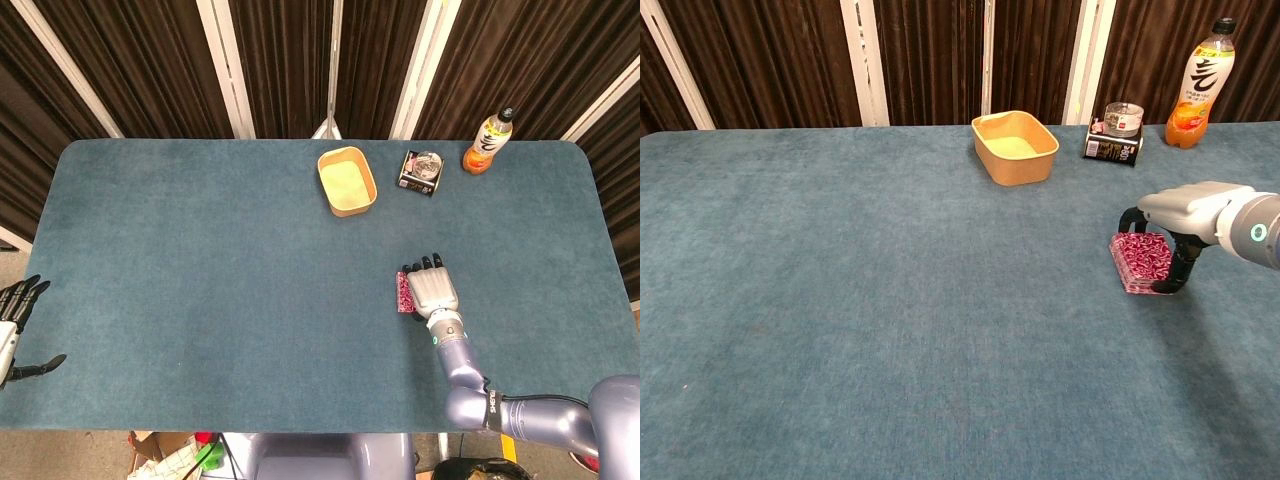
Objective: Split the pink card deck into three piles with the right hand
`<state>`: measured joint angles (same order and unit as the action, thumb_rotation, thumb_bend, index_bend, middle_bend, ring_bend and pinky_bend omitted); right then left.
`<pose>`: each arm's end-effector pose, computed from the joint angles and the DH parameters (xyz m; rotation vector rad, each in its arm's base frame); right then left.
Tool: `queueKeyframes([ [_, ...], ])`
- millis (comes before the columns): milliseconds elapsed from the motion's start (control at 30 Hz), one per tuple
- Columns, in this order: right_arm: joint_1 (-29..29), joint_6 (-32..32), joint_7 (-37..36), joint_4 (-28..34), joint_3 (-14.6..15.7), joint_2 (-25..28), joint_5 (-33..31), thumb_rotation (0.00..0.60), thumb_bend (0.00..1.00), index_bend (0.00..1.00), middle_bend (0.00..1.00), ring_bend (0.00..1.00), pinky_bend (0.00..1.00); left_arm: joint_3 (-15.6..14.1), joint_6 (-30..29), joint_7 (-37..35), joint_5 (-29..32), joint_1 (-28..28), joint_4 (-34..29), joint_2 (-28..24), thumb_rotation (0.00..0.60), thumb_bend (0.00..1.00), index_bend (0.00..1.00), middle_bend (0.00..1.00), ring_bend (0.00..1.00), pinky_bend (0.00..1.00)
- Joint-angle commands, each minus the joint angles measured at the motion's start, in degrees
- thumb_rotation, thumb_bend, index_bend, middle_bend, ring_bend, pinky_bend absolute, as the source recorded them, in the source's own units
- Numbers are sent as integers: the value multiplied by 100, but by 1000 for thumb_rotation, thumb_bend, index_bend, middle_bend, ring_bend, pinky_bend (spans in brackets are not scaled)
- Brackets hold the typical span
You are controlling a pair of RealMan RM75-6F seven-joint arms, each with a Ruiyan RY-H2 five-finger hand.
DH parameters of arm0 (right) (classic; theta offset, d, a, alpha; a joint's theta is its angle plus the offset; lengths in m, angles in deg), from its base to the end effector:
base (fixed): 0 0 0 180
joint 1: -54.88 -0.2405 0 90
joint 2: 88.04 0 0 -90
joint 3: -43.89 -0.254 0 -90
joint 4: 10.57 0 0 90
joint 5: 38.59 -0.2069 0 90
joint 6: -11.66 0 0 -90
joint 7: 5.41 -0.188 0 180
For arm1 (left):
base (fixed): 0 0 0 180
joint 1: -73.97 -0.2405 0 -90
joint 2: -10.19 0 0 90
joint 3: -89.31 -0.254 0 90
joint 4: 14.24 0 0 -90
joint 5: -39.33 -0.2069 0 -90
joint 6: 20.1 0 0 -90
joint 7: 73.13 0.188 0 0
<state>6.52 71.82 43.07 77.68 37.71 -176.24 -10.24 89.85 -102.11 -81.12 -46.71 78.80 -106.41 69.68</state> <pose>-0.1947 -0.3828 -0.0325 1.7619 -0.9577 0.3847 -0.3228 0.2159 0.1720 -1.4020 -1.0154 -0.8859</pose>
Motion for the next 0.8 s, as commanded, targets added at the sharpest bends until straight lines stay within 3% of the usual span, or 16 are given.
queueKeyframes([
  [33,30,26,-38,70,23,65,54,600,299,483,409,128,0,1,-13,12,-6,-3,3,4,600,0,0,0,0,0],
  [433,271,83,-396,379,58,678,187,600,299,488,414,129,0,-1,-40,103,-7,-12,0,34,600,0,0,0,0,0],
  [800,513,-303,-781,-98,218,855,82,600,299,487,414,129,0,10,-30,216,39,-11,-22,63,600,0,0,0,0,0],
])
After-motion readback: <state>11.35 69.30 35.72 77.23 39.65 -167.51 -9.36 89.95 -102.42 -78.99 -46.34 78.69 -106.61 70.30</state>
